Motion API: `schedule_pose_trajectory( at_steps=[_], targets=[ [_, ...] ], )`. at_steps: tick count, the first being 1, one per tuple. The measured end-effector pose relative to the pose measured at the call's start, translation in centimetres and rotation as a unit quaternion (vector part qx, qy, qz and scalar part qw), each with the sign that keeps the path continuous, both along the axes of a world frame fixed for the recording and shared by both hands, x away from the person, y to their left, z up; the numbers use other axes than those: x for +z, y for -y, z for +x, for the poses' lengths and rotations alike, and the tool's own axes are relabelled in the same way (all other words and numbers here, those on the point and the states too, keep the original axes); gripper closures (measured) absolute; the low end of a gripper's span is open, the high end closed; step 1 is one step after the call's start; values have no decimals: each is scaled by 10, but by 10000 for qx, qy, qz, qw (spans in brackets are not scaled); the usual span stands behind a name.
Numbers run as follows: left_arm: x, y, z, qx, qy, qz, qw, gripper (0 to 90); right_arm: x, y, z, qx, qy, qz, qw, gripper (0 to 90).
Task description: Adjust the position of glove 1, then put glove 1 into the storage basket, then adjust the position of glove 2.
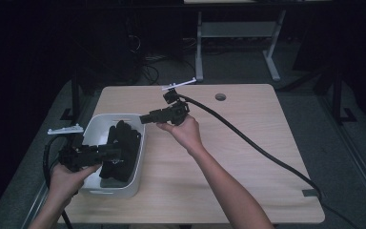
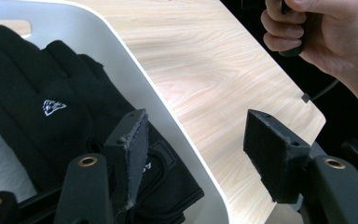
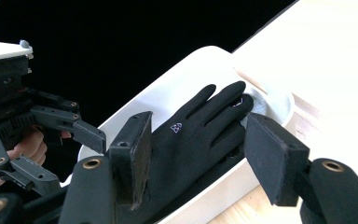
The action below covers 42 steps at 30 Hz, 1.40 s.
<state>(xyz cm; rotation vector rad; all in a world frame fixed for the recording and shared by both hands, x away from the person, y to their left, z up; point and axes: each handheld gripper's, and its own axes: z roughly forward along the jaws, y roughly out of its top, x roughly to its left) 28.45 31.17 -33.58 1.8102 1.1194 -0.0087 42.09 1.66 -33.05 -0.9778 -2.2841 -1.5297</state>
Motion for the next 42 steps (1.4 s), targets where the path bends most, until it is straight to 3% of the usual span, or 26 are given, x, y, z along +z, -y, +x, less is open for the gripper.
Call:
schedule_pose_trajectory(
  at_steps=[4,7,12,14,18,20,22,26,27,29,31,35,38,42],
  targets=[
    [1,5,1,-64,-21,10,10000,387,1,6,0,-53,19,-76,10000,405],
    [2,9,2,-106,-19,27,9999,381,1,14,-1,-113,-17,24,9999,402],
    [3,15,4,-126,-21,24,9999,367,1,22,-2,-151,-6,-94,9998,395],
    [3,17,5,-177,-4,55,9998,365,-1,28,-3,-209,-26,45,9998,392],
    [3,20,5,-220,-9,65,9997,363,-2,33,-4,-235,-4,-95,9997,389],
    [4,22,6,-219,-16,56,9997,362,-4,38,-4,-273,-46,20,9996,389],
    [4,23,7,-257,7,54,9997,360,-5,44,-4,-312,-36,-107,9994,384],
    [3,26,8,-278,3,43,9996,349,-9,49,-5,-339,-75,43,9994,385],
    [3,28,7,-294,11,28,9996,349,-11,52,-6,-355,-99,-93,9993,381],
    [3,29,7,-298,14,16,9996,348,-12,53,-7,-344,-109,-120,9993,381],
    [3,31,7,-316,6,22,9995,348,-14,59,-8,-396,-147,10,9991,383],
    [4,33,8,-350,23,-8,9994,348,-15,65,-8,-425,-125,-98,9990,377],
    [4,36,8,-383,20,-9,9993,348,-15,70,-8,-478,-165,44,9987,379],
    [4,39,9,-399,23,13,9992,347,-18,76,-8,-514,-155,-35,9985,368]
  ],
)
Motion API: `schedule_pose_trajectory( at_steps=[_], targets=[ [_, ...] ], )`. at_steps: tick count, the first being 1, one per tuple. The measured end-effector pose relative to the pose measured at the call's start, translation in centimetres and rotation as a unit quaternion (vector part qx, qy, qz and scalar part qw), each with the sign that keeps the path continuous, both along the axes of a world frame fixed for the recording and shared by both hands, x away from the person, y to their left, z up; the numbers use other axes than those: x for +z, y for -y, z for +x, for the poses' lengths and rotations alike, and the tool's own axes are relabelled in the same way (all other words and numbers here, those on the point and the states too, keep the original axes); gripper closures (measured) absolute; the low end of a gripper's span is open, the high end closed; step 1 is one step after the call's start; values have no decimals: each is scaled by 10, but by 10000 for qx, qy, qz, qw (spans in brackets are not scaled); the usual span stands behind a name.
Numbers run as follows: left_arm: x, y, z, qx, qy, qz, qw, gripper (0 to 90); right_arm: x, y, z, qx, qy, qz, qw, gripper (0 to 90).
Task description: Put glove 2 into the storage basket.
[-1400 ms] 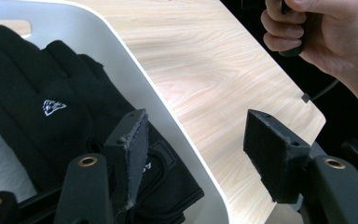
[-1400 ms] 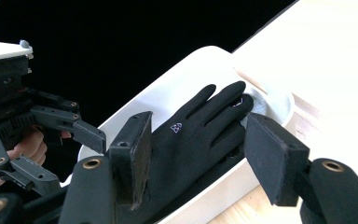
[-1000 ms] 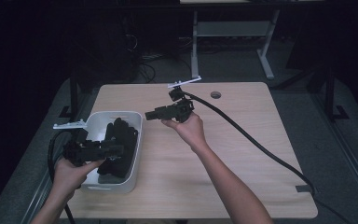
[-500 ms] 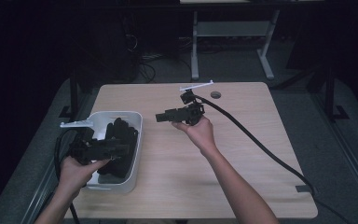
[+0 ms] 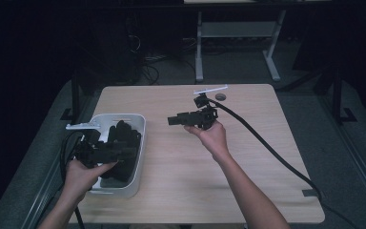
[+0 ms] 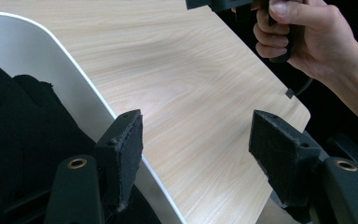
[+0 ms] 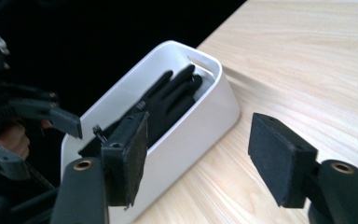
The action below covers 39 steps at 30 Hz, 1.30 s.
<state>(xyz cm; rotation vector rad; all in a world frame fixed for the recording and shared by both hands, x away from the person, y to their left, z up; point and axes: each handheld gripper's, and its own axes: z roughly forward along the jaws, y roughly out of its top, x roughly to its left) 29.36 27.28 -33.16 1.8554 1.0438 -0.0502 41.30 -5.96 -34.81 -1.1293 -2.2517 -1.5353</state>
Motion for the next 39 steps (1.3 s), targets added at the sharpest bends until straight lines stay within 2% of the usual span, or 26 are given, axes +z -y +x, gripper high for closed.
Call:
schedule_pose_trajectory(
  at_steps=[1,4,8,9,10,21,27,29,33,36,39],
  targets=[
    [0,1,0,-32,-14,14,10000,347,0,1,0,9,-4,-31,10000,366],
    [-1,5,0,-44,-24,16,10000,347,-3,6,-1,-24,-70,82,9999,365],
    [0,7,1,-62,-18,12,10000,347,-4,14,-2,-74,-57,-9,10000,361],
    [-1,10,1,-99,-22,28,9999,347,-5,18,-2,-104,-71,94,9999,362],
    [-1,10,1,-99,-22,28,9999,347,-5,18,-2,-104,-71,94,9999,362],
    [-2,23,5,-249,-7,21,9997,342,-13,50,-7,-315,-175,95,9993,354],
    [-3,37,7,-367,-3,9,9993,339,-15,68,-12,-461,-182,111,9987,353],
    [-4,43,8,-425,-5,20,9991,338,-17,77,-14,-536,-189,201,9982,353],
    [-3,48,8,-464,-14,18,9989,337,-17,82,-16,-557,-171,120,9982,350],
    [-3,52,8,-498,-26,4,9988,336,-17,88,-17,-581,-186,211,9979,350],
    [-4,58,8,-568,8,13,9984,337,-19,96,-19,-654,-196,132,9976,345]
  ],
)
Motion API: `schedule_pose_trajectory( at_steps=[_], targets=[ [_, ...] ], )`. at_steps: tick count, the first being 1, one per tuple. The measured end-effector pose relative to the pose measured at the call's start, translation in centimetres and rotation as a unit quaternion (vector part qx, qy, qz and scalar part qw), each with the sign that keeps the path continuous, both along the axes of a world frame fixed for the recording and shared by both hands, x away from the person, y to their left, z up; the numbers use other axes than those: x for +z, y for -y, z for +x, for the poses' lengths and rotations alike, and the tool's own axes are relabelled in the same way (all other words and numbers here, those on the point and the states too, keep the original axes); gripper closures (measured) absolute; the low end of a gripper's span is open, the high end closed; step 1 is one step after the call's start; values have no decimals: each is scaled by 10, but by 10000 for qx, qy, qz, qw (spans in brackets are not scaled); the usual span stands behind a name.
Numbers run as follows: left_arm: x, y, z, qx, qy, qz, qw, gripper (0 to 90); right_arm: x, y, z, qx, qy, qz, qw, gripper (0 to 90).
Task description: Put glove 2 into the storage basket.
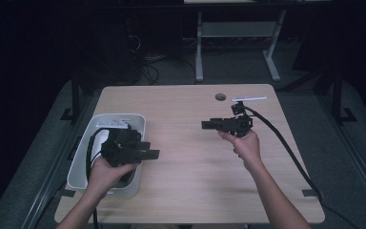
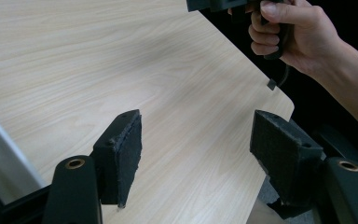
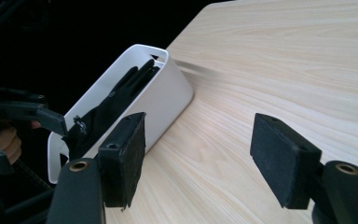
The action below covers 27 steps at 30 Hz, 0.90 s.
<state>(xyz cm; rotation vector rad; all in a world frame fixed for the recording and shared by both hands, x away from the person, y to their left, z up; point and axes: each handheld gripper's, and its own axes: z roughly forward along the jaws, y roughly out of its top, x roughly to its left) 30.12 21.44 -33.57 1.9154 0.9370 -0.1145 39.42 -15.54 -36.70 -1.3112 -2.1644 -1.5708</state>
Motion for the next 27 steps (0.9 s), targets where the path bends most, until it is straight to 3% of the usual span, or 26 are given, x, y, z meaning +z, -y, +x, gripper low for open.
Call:
schedule_pose_trajectory(
  at_steps=[15,27],
  targets=[
    [-4,18,1,-119,-5,-45,9999,334,-12,25,-7,-163,-151,66,9997,343],
    [-8,35,3,-287,-71,-72,9995,326,-18,43,-13,-334,-83,42,9994,343]
  ],
)
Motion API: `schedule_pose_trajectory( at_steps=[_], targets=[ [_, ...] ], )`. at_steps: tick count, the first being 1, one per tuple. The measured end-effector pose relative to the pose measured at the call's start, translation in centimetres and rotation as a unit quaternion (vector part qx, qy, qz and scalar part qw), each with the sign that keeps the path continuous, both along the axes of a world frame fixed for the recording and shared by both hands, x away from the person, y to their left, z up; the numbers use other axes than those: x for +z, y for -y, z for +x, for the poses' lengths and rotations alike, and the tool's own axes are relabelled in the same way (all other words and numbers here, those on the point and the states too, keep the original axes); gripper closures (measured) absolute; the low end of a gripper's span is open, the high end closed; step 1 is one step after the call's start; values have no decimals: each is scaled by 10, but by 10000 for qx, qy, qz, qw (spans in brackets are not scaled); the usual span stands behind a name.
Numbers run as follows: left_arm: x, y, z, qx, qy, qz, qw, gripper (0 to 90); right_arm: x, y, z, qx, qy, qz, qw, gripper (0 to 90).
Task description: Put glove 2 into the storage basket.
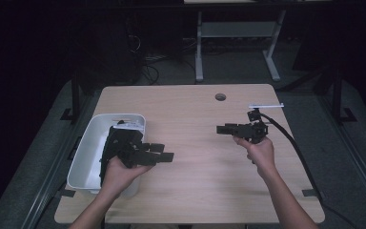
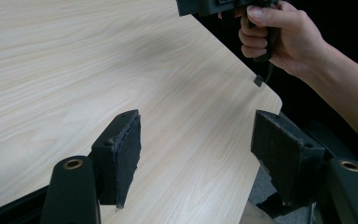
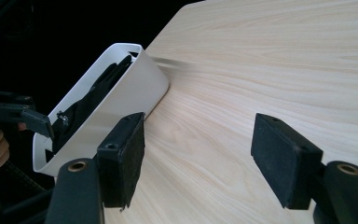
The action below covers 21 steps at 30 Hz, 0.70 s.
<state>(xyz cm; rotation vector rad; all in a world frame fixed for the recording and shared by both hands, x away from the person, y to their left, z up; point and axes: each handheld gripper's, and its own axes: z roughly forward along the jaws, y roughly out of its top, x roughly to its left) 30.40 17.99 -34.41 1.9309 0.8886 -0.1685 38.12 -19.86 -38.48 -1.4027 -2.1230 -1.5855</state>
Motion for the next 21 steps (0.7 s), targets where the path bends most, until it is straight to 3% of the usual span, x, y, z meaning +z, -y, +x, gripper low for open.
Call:
schedule_pose_trajectory(
  at_steps=[21],
  targets=[
    [-13,35,2,-256,-149,17,9996,285,-17,38,-19,-299,-88,-47,9995,333]
  ],
)
